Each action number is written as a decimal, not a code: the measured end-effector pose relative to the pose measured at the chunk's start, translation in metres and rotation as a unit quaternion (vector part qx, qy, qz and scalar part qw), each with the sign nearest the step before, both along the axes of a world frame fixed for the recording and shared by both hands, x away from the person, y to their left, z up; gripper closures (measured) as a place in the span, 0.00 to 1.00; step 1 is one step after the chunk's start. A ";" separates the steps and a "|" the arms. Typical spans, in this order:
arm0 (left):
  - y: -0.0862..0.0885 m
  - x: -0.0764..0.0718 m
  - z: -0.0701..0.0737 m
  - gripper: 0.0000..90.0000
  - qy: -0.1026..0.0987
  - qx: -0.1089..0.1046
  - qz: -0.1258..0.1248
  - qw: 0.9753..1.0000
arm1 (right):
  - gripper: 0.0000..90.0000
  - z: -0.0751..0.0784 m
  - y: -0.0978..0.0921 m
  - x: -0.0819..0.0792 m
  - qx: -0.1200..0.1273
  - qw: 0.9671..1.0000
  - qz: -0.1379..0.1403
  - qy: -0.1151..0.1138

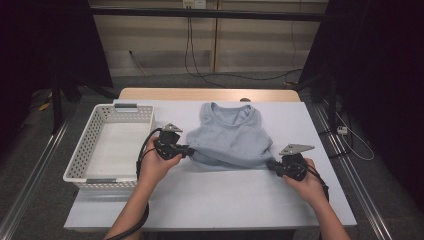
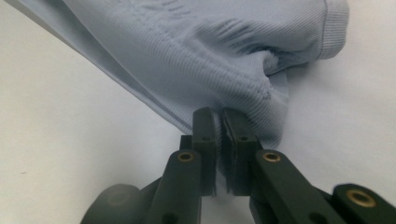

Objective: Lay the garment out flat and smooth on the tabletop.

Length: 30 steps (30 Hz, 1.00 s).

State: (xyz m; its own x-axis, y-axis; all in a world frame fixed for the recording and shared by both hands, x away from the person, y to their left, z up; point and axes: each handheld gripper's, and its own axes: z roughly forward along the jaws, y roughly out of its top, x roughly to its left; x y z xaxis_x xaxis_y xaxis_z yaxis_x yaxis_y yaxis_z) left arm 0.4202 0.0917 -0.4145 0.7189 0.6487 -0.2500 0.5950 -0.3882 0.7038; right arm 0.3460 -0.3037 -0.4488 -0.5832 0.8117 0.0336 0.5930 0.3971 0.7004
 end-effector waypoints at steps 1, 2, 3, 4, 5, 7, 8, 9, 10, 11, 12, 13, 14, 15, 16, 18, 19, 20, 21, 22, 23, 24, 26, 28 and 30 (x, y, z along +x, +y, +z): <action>0.000 0.000 0.000 0.89 0.000 0.000 0.000 1.000 | 0.95 0.003 -0.002 -0.001 0.009 1.000 0.000 0.001; 0.001 0.000 0.000 0.89 0.002 0.000 -0.003 1.000 | 0.95 0.006 -0.003 -0.002 0.013 1.000 -0.001 -0.003; 0.000 0.000 0.000 0.89 0.000 -0.001 -0.001 1.000 | 0.95 0.009 -0.004 -0.003 0.021 1.000 0.000 -0.007; 0.001 0.000 0.001 0.89 0.001 -0.002 -0.001 1.000 | 0.95 0.013 -0.006 -0.005 0.029 1.000 0.001 -0.008; 0.001 0.000 0.001 0.89 -0.003 -0.002 0.002 1.000 | 0.95 0.016 -0.008 -0.007 0.036 0.999 -0.001 -0.012; 0.002 -0.001 0.003 0.89 -0.003 -0.003 -0.001 1.000 | 0.97 0.022 -0.013 -0.010 0.052 0.998 -0.004 -0.018; 0.002 -0.002 0.003 0.89 -0.004 -0.002 -0.002 1.000 | 0.98 0.024 -0.015 -0.011 0.059 0.998 -0.008 -0.017; 0.002 -0.002 0.004 0.89 -0.004 -0.003 0.000 1.000 | 0.98 0.025 -0.017 -0.012 0.062 0.998 -0.010 -0.018; 0.001 -0.002 0.004 0.89 0.000 -0.004 -0.003 1.000 | 0.98 0.026 -0.018 -0.014 0.061 0.998 -0.010 -0.017; 0.000 -0.003 0.004 0.89 -0.001 -0.002 -0.004 1.000 | 0.98 0.026 -0.019 -0.017 0.059 0.998 -0.009 -0.016; -0.001 -0.004 0.004 0.89 -0.001 0.002 -0.007 1.000 | 0.98 0.025 -0.019 -0.018 0.057 0.998 -0.010 -0.016; -0.002 -0.004 0.004 0.89 -0.001 0.005 -0.007 1.000 | 0.98 0.025 -0.019 -0.021 0.053 0.998 -0.011 -0.018; -0.003 -0.005 0.003 0.89 -0.001 0.007 -0.005 1.000 | 0.98 0.024 -0.019 -0.022 0.052 0.999 -0.007 -0.016; -0.003 -0.006 0.002 0.89 0.000 0.010 -0.005 1.000 | 0.98 0.024 -0.018 -0.023 0.048 0.999 -0.004 -0.010; -0.003 -0.006 0.000 0.89 0.002 0.012 -0.005 1.000 | 0.98 0.024 -0.019 -0.025 0.046 0.999 -0.003 -0.010; -0.003 -0.006 -0.004 0.89 0.005 0.016 -0.008 1.000 | 0.98 0.024 -0.022 -0.027 0.054 0.998 -0.005 -0.013; -0.004 -0.007 -0.005 0.89 0.008 0.016 -0.007 1.000 | 0.98 0.024 -0.023 -0.028 0.053 0.998 -0.010 -0.013; -0.005 -0.007 -0.007 0.89 0.008 0.018 -0.010 1.000 | 0.98 0.023 -0.024 -0.028 0.053 0.998 -0.014 -0.011; -0.006 -0.007 -0.008 0.89 0.007 0.022 -0.012 1.000 | 0.98 0.020 -0.023 -0.027 0.051 0.999 -0.014 -0.009; -0.006 -0.007 -0.009 0.89 0.009 0.022 -0.011 1.000 | 0.98 0.017 -0.022 -0.026 0.048 0.999 -0.012 -0.002; -0.007 -0.007 -0.010 0.89 0.009 0.022 -0.012 1.000 | 0.98 0.013 -0.020 -0.025 0.041 0.999 -0.009 0.007; -0.006 -0.007 -0.010 0.89 0.008 0.026 -0.014 1.000 | 0.98 0.011 -0.019 -0.024 0.034 0.999 -0.005 0.012; -0.006 -0.008 -0.011 0.88 0.009 0.026 -0.013 1.000 | 0.98 0.008 -0.017 -0.023 0.026 0.999 -0.002 0.019; -0.006 -0.008 -0.012 0.88 0.009 0.029 -0.015 0.999 | 0.97 0.008 -0.017 -0.022 0.028 0.999 -0.003 0.021; -0.007 -0.008 -0.013 0.88 0.009 0.031 -0.016 0.999 | 0.92 0.009 -0.019 -0.023 0.035 0.999 -0.007 0.018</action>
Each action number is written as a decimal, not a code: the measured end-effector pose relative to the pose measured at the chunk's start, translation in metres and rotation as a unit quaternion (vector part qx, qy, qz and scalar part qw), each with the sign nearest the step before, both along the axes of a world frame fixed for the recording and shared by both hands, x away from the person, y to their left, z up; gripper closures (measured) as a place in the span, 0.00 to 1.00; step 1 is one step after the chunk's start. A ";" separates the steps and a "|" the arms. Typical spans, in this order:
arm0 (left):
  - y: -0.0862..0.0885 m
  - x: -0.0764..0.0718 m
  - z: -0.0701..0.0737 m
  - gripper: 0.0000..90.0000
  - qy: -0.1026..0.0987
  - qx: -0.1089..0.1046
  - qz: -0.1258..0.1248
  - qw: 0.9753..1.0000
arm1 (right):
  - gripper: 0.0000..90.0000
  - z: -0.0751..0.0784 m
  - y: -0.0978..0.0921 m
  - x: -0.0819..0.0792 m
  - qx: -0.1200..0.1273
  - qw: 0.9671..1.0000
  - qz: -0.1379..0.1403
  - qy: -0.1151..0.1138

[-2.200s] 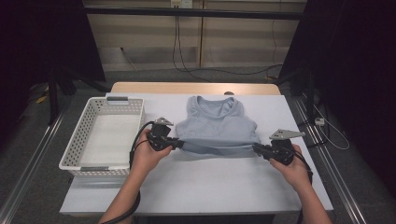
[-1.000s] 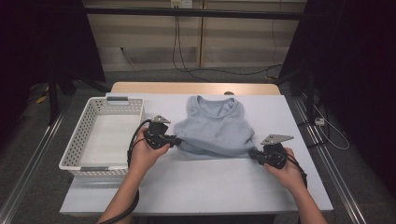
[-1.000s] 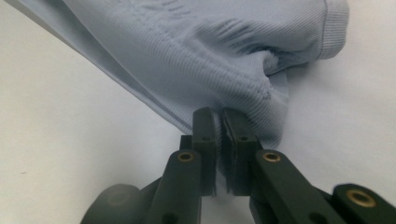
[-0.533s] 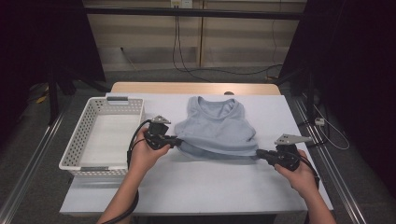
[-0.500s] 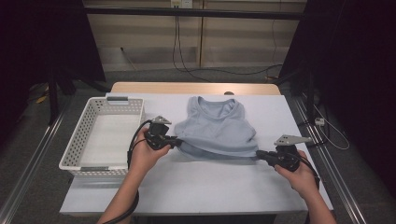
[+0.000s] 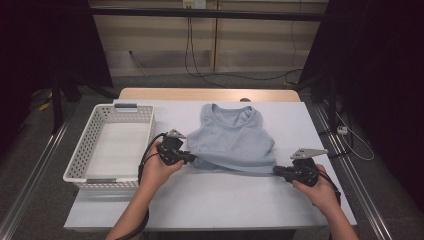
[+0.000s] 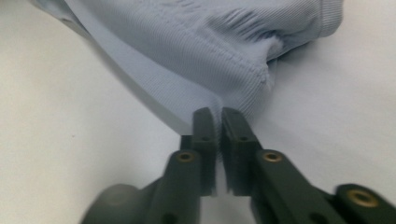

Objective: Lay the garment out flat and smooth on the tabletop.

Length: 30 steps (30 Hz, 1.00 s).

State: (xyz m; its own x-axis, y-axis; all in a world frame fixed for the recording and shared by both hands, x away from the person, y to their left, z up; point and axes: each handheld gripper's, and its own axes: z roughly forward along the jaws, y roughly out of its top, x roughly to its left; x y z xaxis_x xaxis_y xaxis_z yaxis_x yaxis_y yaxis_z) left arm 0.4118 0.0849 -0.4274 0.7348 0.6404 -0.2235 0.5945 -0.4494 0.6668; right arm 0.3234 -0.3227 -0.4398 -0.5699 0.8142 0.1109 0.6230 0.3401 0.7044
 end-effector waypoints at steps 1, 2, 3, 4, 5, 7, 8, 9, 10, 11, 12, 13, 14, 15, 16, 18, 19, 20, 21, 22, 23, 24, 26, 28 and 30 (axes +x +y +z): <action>0.000 0.000 0.000 0.88 0.000 -0.001 0.001 1.000 | 0.90 0.002 -0.001 -0.001 0.000 1.000 -0.001 -0.004; 0.000 0.000 0.000 0.88 -0.001 0.002 -0.002 1.000 | 0.89 0.003 -0.002 -0.001 0.003 1.000 -0.004 -0.006; -0.001 0.000 0.000 0.88 -0.001 0.003 -0.002 1.000 | 0.87 0.006 -0.003 0.000 0.007 1.000 -0.012 -0.015; -0.001 -0.001 0.000 0.88 -0.002 0.003 -0.003 1.000 | 0.86 0.008 -0.003 0.000 0.011 1.000 -0.016 -0.020; -0.001 -0.001 0.000 0.88 -0.002 0.004 -0.003 1.000 | 0.83 0.011 -0.004 0.002 0.017 0.999 -0.022 -0.027; -0.001 -0.001 0.000 0.88 -0.003 0.004 -0.003 1.000 | 0.82 0.016 -0.004 0.007 0.020 0.998 -0.039 -0.041; -0.001 -0.001 0.000 0.88 -0.002 0.004 -0.004 1.000 | 0.81 0.017 -0.003 0.010 0.020 0.998 -0.042 -0.044; -0.001 -0.001 -0.001 0.88 -0.002 0.003 -0.002 1.000 | 0.79 0.018 -0.002 0.014 0.017 0.997 -0.049 -0.049; -0.001 -0.001 -0.001 0.88 -0.003 0.003 -0.002 1.000 | 0.79 0.018 0.000 0.018 0.015 0.997 -0.056 -0.050; -0.001 -0.002 -0.001 0.88 -0.003 0.004 -0.002 1.000 | 0.79 0.018 0.002 0.023 0.014 0.997 -0.060 -0.051; -0.001 -0.002 -0.001 0.88 -0.003 0.005 -0.002 1.000 | 0.78 0.018 0.005 0.030 0.011 0.997 -0.063 -0.050; -0.001 -0.002 -0.001 0.88 -0.003 0.005 -0.003 1.000 | 0.78 0.016 0.007 0.034 0.009 0.997 -0.065 -0.046; 0.000 -0.002 -0.001 0.88 -0.003 0.006 -0.004 1.000 | 0.76 0.014 0.010 0.039 0.008 0.997 -0.066 -0.039; -0.001 -0.002 -0.001 0.88 -0.002 0.005 -0.004 1.000 | 0.76 0.010 0.013 0.043 0.003 0.997 -0.071 -0.028; -0.001 -0.002 -0.001 0.88 -0.003 0.004 -0.006 1.000 | 0.79 0.005 0.015 0.047 -0.011 0.997 -0.076 -0.024; -0.002 -0.003 -0.001 0.88 -0.003 0.002 -0.008 1.000 | 0.98 -0.002 0.015 0.051 -0.013 0.997 -0.071 -0.007; -0.003 -0.003 -0.001 0.88 -0.003 0.002 -0.008 1.000 | 0.98 -0.004 0.015 0.051 -0.010 0.997 -0.071 -0.006; -0.003 -0.003 0.000 0.88 -0.005 0.004 -0.013 1.000 | 0.98 -0.004 0.015 0.050 -0.014 0.997 -0.073 -0.004; -0.004 -0.004 0.000 0.88 -0.008 0.006 -0.013 1.000 | 0.99 -0.002 0.013 0.048 -0.015 0.997 -0.076 -0.011; -0.004 -0.004 0.001 0.88 -0.007 0.004 -0.012 1.000 | 0.99 0.002 0.010 0.046 -0.012 0.997 -0.077 -0.015; -0.004 -0.004 0.001 0.88 -0.006 0.000 -0.012 1.000 | 0.99 0.006 0.008 0.044 -0.009 0.996 -0.081 -0.020; -0.004 -0.005 0.001 0.88 -0.005 -0.002 -0.014 1.000 | 0.99 0.009 0.005 0.041 -0.005 0.996 -0.087 -0.022; -0.006 -0.006 0.000 0.88 -0.004 0.002 -0.019 1.000 | 0.99 0.007 0.000 0.037 -0.005 0.996 -0.092 -0.019; -0.007 -0.007 -0.001 0.88 -0.003 0.005 -0.021 1.000 | 0.99 -0.002 0.001 0.037 -0.016 0.996 -0.087 -0.014; -0.008 -0.008 -0.003 0.88 -0.002 0.004 -0.019 1.000 | 0.99 -0.009 0.004 0.039 -0.027 0.996 -0.089 -0.013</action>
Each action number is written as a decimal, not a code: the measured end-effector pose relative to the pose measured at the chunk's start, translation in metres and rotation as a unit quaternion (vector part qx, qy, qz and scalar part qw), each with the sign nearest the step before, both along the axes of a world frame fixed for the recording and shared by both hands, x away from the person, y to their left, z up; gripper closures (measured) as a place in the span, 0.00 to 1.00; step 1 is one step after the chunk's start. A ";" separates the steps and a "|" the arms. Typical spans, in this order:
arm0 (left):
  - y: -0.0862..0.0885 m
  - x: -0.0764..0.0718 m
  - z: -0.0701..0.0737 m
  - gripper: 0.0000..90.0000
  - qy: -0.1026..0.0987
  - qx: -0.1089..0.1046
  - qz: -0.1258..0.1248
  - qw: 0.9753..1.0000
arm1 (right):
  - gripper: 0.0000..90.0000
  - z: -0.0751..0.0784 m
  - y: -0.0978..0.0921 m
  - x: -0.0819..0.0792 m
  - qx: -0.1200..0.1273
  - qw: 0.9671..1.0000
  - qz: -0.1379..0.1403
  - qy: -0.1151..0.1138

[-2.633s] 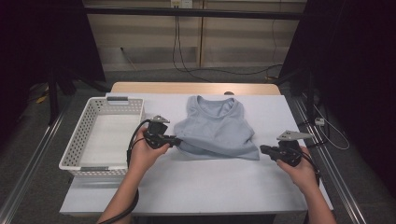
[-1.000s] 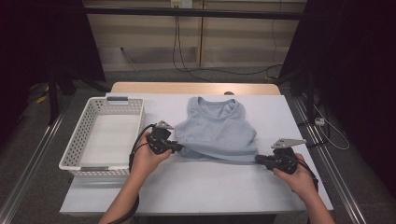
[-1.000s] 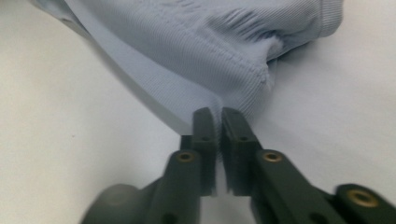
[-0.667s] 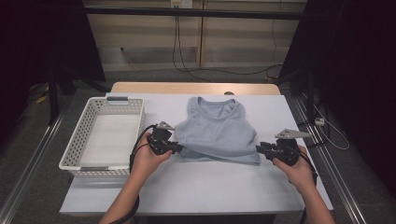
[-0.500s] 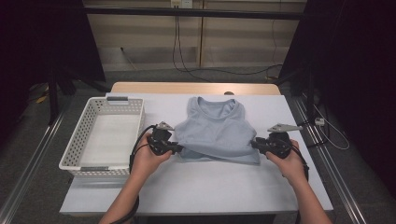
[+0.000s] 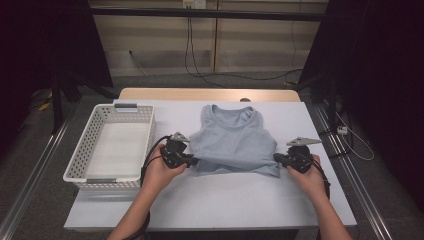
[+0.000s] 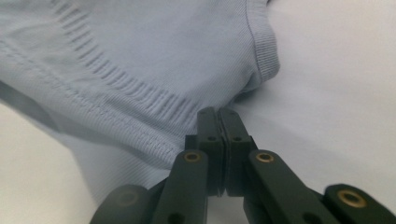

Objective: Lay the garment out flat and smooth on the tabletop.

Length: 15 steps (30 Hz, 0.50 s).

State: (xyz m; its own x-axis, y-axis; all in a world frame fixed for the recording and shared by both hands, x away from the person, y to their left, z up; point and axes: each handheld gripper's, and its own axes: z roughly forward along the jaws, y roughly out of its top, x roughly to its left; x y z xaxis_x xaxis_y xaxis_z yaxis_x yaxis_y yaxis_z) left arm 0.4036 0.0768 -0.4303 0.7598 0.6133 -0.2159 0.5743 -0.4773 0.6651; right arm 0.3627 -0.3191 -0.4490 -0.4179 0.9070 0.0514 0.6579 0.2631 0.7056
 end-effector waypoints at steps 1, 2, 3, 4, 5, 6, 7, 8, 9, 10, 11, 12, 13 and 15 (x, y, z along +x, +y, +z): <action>0.000 0.000 0.000 0.88 0.000 0.002 -0.002 1.000 | 0.98 -0.001 0.001 0.002 -0.002 1.000 0.001 -0.001; 0.001 -0.001 0.000 0.88 -0.002 0.003 -0.002 1.000 | 0.97 -0.001 0.002 0.003 -0.006 1.000 0.001 -0.003; 0.002 -0.001 -0.001 0.88 -0.001 0.003 -0.001 1.000 | 0.93 0.000 0.003 0.005 -0.007 1.000 0.005 -0.005; 0.002 -0.001 -0.001 0.88 0.001 0.001 0.001 1.000 | 0.89 0.002 0.003 0.006 -0.002 1.000 0.006 -0.005; 0.002 0.000 -0.001 0.88 0.001 -0.001 0.002 1.000 | 0.89 0.004 0.001 0.008 0.003 1.000 0.003 -0.008; 0.003 0.000 -0.001 0.88 0.004 -0.001 0.000 1.000 | 0.89 0.006 -0.001 0.010 0.004 1.000 0.002 -0.011; 0.003 0.000 -0.001 0.88 0.002 0.000 0.003 1.000 | 0.88 0.009 -0.003 0.012 0.007 1.000 -0.004 -0.018; 0.003 0.000 -0.001 0.88 0.002 -0.001 0.003 1.000 | 0.87 0.011 -0.005 0.015 0.009 1.000 -0.012 -0.023; 0.004 0.000 0.000 0.88 0.001 -0.001 0.003 1.000 | 0.86 0.014 -0.009 0.019 0.019 0.999 -0.018 -0.029; 0.004 0.000 0.000 0.88 0.001 -0.001 0.002 1.000 | 0.83 0.015 -0.011 0.023 0.026 0.999 -0.024 -0.031; 0.003 0.001 0.000 0.88 0.000 0.000 -0.001 1.000 | 0.80 0.016 -0.013 0.026 0.025 0.999 -0.029 -0.033; 0.003 0.001 0.000 0.88 0.000 0.001 -0.001 1.000 | 0.78 0.016 -0.014 0.032 0.021 0.999 -0.033 -0.033; 0.003 0.002 0.000 0.88 0.000 0.001 -0.002 1.000 | 0.77 0.015 -0.015 0.035 0.023 0.999 -0.033 -0.032; 0.003 0.002 0.000 0.88 0.003 0.000 -0.001 1.000 | 0.73 0.010 -0.014 0.046 0.031 0.999 -0.032 -0.028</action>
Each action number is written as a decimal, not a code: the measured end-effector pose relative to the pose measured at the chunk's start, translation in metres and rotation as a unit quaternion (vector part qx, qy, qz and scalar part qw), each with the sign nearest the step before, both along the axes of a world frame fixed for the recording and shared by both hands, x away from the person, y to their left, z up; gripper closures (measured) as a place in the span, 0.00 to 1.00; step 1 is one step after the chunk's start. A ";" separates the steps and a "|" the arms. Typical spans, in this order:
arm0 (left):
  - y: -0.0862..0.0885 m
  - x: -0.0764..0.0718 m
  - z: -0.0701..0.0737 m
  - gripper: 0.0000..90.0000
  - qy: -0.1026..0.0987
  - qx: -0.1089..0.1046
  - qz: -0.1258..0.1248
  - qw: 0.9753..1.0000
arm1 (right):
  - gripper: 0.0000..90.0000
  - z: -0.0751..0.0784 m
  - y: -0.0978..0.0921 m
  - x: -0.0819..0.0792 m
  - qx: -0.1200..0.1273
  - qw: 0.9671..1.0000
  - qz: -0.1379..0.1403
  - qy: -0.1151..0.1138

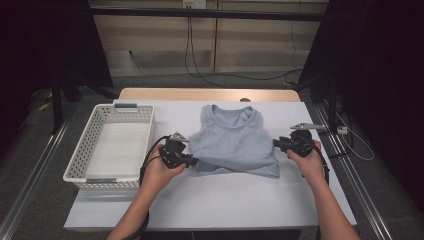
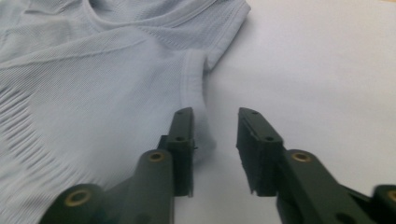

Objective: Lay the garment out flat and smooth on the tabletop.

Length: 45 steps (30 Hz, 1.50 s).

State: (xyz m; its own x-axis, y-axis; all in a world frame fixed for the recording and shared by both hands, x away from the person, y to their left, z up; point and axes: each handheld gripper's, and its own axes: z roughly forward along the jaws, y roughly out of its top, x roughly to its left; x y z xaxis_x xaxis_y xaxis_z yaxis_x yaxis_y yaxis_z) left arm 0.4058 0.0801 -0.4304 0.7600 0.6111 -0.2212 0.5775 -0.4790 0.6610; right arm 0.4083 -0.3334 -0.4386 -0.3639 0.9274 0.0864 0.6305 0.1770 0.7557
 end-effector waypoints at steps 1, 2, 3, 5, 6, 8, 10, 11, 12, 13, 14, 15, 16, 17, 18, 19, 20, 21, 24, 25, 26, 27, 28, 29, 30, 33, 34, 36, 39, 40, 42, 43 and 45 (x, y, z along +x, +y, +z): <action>0.000 0.000 0.000 0.88 0.000 -0.001 0.001 1.000 | 0.74 -0.002 0.001 0.003 0.004 1.000 0.002 0.010; 0.001 0.001 0.000 0.88 0.000 0.000 0.001 1.000 | 0.76 -0.005 0.002 0.006 0.007 1.000 0.007 0.017; 0.001 0.001 0.000 0.88 -0.001 -0.001 0.001 1.000 | 0.81 -0.009 0.004 0.009 0.006 1.000 0.010 0.024; 0.000 0.001 0.001 0.88 -0.003 -0.003 0.002 1.000 | 0.93 -0.016 0.006 0.012 0.006 0.999 0.019 0.042; -0.001 0.000 0.001 0.88 -0.003 -0.002 0.001 1.000 | 0.95 -0.017 0.007 0.013 0.003 0.999 0.021 0.040; -0.001 0.001 0.002 0.88 -0.008 -0.002 -0.001 1.000 | 0.98 -0.014 0.008 0.014 -0.013 0.999 0.029 0.033; -0.002 0.001 0.002 0.88 -0.009 -0.007 -0.001 1.000 | 0.98 -0.008 0.008 0.016 -0.024 0.999 0.024 0.015; -0.002 0.001 0.002 0.88 -0.009 -0.008 -0.002 1.000 | 0.98 -0.005 0.007 0.017 -0.027 0.999 0.021 0.005; -0.003 0.000 0.002 0.88 -0.008 -0.009 -0.003 1.000 | 0.98 -0.001 0.006 0.017 -0.027 1.000 0.014 -0.006; -0.004 0.000 0.002 0.88 -0.009 -0.008 -0.005 1.000 | 0.98 0.002 0.005 0.018 -0.028 0.999 0.011 -0.020; -0.005 0.000 0.002 0.88 -0.009 -0.007 -0.006 1.000 | 0.98 0.005 0.004 0.020 -0.035 0.999 0.013 -0.021; -0.005 0.000 0.001 0.88 -0.009 -0.007 -0.008 1.000 | 0.98 0.004 0.005 0.021 -0.042 0.999 0.015 -0.018; -0.006 -0.001 0.001 0.88 -0.011 -0.002 -0.008 1.000 | 0.98 0.002 0.006 0.022 -0.055 0.998 0.015 -0.018; -0.006 -0.001 0.001 0.88 -0.013 -0.004 -0.006 1.000 | 0.98 -0.001 0.007 0.023 -0.065 0.998 0.018 -0.013; -0.007 -0.002 0.001 0.88 -0.012 -0.006 -0.010 1.000 | 0.98 -0.004 0.007 0.024 -0.069 0.997 0.018 -0.011; -0.007 -0.002 0.000 0.88 -0.014 -0.005 -0.013 1.000 | 0.98 -0.006 0.007 0.024 -0.075 0.997 0.013 -0.016; -0.008 -0.002 0.000 0.88 -0.016 -0.004 -0.014 1.000 | 0.98 -0.008 0.007 0.025 -0.077 0.997 0.013 -0.016; -0.009 -0.003 0.000 0.88 -0.017 -0.002 -0.015 1.000 | 0.98 -0.010 0.008 0.025 -0.079 0.997 0.015 -0.011; -0.009 -0.003 -0.001 0.87 -0.015 -0.004 -0.014 1.000 | 0.90 -0.013 0.010 0.026 -0.080 0.997 0.011 0.002; -0.008 -0.003 0.000 0.87 -0.015 -0.003 -0.014 1.000 | 0.87 -0.012 0.009 0.025 -0.074 0.997 0.005 -0.002; -0.009 -0.003 0.000 0.86 -0.015 -0.002 -0.013 1.000 | 0.83 -0.009 0.008 0.022 -0.062 0.998 0.000 -0.007; -0.009 -0.003 0.000 0.85 -0.015 -0.001 -0.013 1.000 | 0.78 -0.008 0.007 0.020 -0.057 0.998 -0.004 -0.007; -0.009 -0.003 0.000 0.84 -0.015 -0.002 -0.013 1.000 | 0.74 -0.006 0.007 0.017 -0.062 0.998 -0.005 -0.009; -0.009 -0.004 0.000 0.83 -0.014 -0.001 -0.013 1.000 | 0.71 -0.004 0.007 0.014 -0.070 0.998 -0.003 -0.009; -0.009 -0.004 0.000 0.83 -0.013 0.001 -0.014 1.000 | 0.69 -0.002 0.007 0.010 -0.070 0.997 -0.003 -0.012; -0.009 -0.005 0.001 0.80 -0.014 0.002 -0.015 1.000 | 0.63 0.001 0.006 -0.002 -0.048 0.999 -0.004 -0.015; -0.009 -0.006 0.002 0.78 -0.013 0.002 -0.016 1.000 | 0.62 0.002 0.007 -0.007 -0.049 0.999 -0.001 -0.015; -0.008 -0.007 0.003 0.75 -0.014 0.003 -0.017 1.000 | 0.58 0.002 0.009 -0.016 -0.047 0.999 0.008 -0.014; -0.007 -0.009 0.007 0.64 -0.013 0.008 -0.019 1.000 | 0.55 0.002 0.013 -0.028 -0.049 0.999 0.020 -0.005; -0.007 -0.010 0.009 0.61 -0.015 0.005 -0.016 1.000 | 0.55 0.002 0.014 -0.031 -0.050 0.999 0.021 -0.001; -0.005 -0.011 0.014 0.55 -0.019 -0.003 -0.013 1.000 | 0.55 -0.001 0.014 -0.034 -0.064 0.998 0.016 0.003; -0.004 -0.012 0.016 0.51 -0.022 -0.009 -0.008 1.000 | 0.55 -0.004 0.014 -0.036 -0.073 0.997 0.012 0.007; -0.002 -0.012 0.021 0.46 -0.028 -0.019 -0.003 0.999 | 0.56 -0.008 0.011 -0.038 -0.059 0.998 0.003 0.015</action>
